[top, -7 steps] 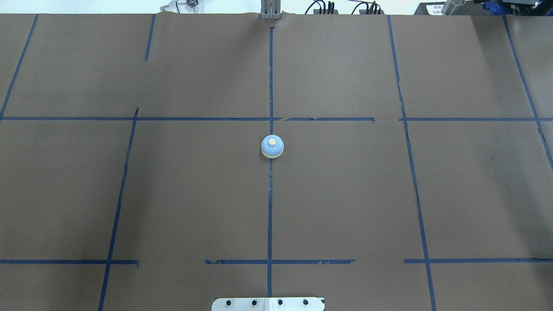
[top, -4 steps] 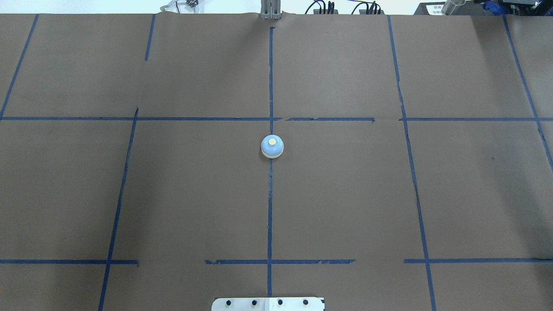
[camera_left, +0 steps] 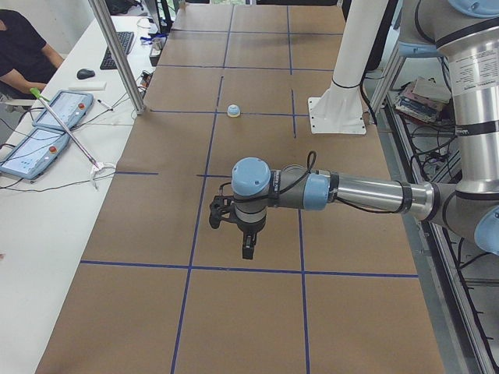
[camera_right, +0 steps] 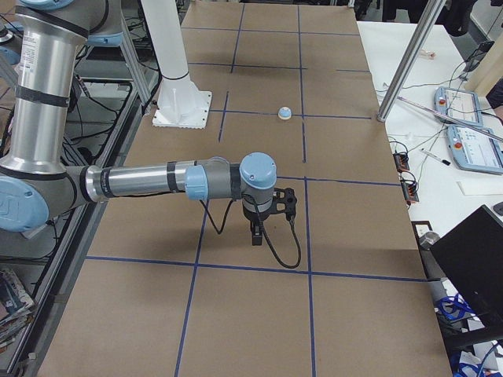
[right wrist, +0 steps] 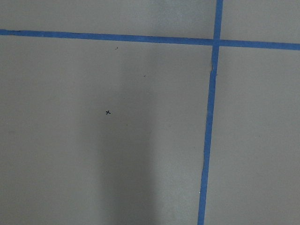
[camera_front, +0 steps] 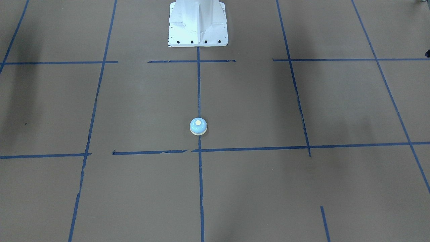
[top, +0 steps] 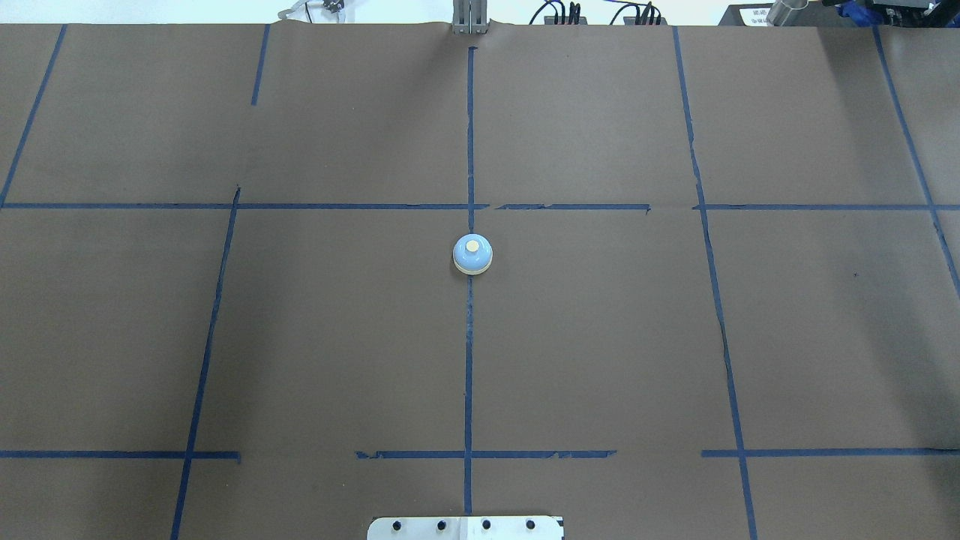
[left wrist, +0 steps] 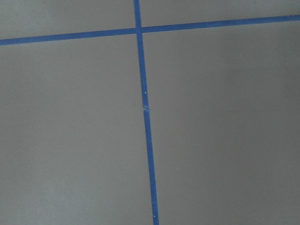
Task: Place and press bell with both arms
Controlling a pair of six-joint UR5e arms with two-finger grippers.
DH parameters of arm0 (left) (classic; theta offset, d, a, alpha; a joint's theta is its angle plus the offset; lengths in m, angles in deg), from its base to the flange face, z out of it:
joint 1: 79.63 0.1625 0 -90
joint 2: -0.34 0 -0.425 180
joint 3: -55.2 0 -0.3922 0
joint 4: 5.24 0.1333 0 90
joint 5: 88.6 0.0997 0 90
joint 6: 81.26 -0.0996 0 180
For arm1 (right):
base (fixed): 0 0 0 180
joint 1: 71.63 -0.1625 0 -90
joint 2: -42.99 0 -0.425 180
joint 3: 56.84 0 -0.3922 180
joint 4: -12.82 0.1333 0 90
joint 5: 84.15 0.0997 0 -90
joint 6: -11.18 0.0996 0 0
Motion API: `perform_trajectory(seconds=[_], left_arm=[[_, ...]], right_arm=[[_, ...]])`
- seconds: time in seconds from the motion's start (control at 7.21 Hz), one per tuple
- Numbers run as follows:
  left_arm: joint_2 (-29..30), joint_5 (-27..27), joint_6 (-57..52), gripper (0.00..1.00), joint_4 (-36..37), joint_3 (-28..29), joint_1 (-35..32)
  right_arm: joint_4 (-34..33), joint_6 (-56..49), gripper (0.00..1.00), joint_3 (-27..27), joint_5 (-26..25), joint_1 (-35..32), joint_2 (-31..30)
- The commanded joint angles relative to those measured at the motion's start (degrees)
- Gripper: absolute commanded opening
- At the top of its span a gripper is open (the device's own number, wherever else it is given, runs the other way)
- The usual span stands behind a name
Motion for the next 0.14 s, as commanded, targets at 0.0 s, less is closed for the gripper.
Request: perform_trajectory(seconds=[0.0], left_arm=[[0.2, -0.3, 0.0, 1.0, 0.5, 0.1, -0.1]], right_arm=[[0.1, 0.0, 1.0, 0.0, 0.1, 0.0, 0.0]])
